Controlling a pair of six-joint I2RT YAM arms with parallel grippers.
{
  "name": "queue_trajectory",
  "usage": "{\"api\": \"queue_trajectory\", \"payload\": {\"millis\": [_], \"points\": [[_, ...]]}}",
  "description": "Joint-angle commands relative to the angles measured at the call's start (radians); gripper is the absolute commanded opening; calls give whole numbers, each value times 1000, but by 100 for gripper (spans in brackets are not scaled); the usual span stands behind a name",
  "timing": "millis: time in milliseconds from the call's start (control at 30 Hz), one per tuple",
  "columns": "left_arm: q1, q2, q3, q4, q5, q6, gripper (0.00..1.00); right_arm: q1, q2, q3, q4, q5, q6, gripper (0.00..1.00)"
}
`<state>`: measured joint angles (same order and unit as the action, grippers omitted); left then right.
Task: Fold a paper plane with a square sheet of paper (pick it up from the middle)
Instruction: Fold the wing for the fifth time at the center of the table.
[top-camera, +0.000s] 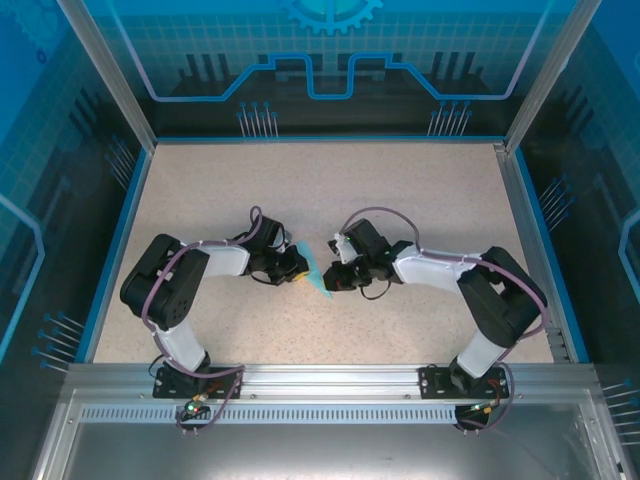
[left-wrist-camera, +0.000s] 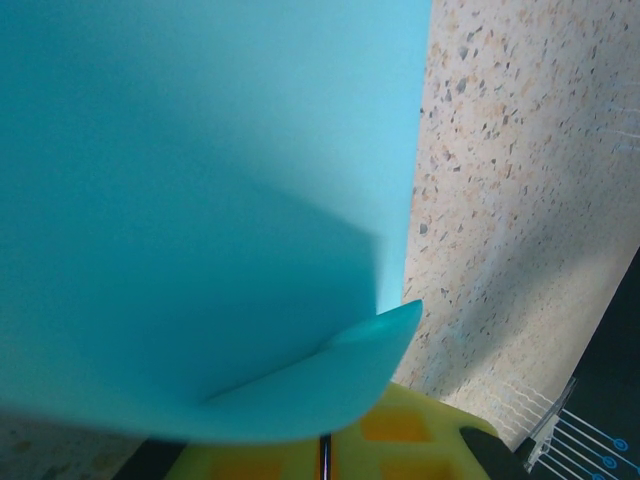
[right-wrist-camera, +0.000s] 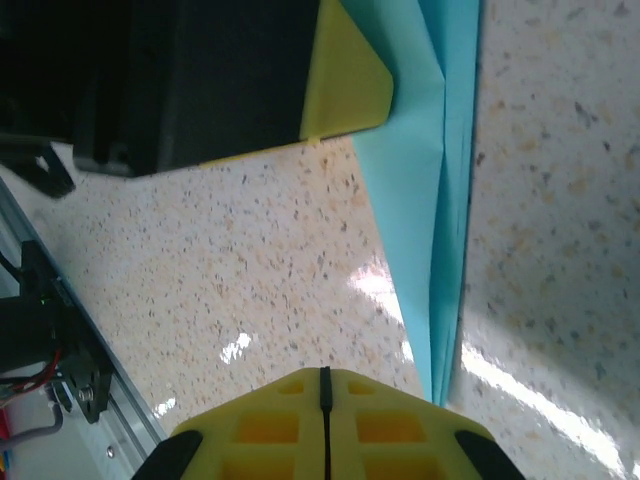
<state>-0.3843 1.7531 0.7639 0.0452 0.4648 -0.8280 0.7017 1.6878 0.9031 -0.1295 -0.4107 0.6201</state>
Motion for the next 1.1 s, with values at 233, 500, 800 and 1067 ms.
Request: {"api": "queue_trajectory", "payload": {"millis": [233,500,800,1067], "points": [[10,39,13,-79,-47,42,10,16,195,80,-40,-7,-13,6],[23,10,62,-108,-52,101,11,15,226,32,-122,55,-25,5],[95,42,125,-136,-31,217,12,7,242,-18,-139,71,-29,4],[143,67,139,-148,-37,266,12,5,251,-45,-128,67,-19,4]]}}
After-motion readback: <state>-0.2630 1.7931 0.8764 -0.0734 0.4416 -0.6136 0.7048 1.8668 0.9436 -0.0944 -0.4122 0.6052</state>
